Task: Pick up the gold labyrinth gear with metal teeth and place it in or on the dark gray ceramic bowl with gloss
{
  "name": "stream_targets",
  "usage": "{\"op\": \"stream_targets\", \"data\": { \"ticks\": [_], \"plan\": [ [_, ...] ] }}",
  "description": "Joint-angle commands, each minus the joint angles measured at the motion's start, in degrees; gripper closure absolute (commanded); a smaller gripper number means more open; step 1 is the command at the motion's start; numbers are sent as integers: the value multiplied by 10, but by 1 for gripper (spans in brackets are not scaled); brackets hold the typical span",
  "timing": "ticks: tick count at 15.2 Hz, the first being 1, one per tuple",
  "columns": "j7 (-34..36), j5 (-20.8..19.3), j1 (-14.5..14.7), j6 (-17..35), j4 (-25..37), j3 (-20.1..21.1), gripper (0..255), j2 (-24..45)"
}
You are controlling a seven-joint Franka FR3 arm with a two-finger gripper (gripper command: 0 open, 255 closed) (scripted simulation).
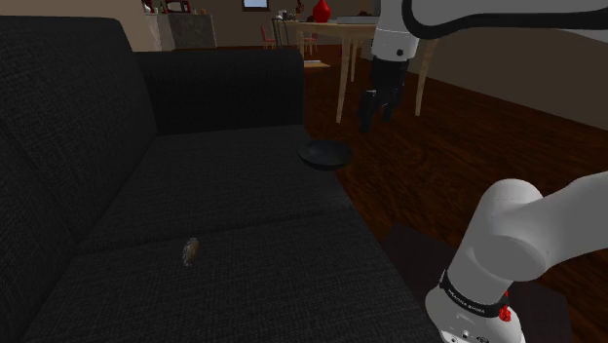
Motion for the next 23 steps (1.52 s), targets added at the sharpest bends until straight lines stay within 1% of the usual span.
{"op": "stream_targets", "data": {
  "ticks": [1,7,13,18,23],
  "plan": [
    [0,0,0,0,0,0,0,0],
    [33,36,37,34,26,54,0,69],
    [64,62,69,63,69,106,0,148],
    [90,74,91,82,117,148,0,220],
    [117,74,112,95,177,190,0,297]
  ]
}}
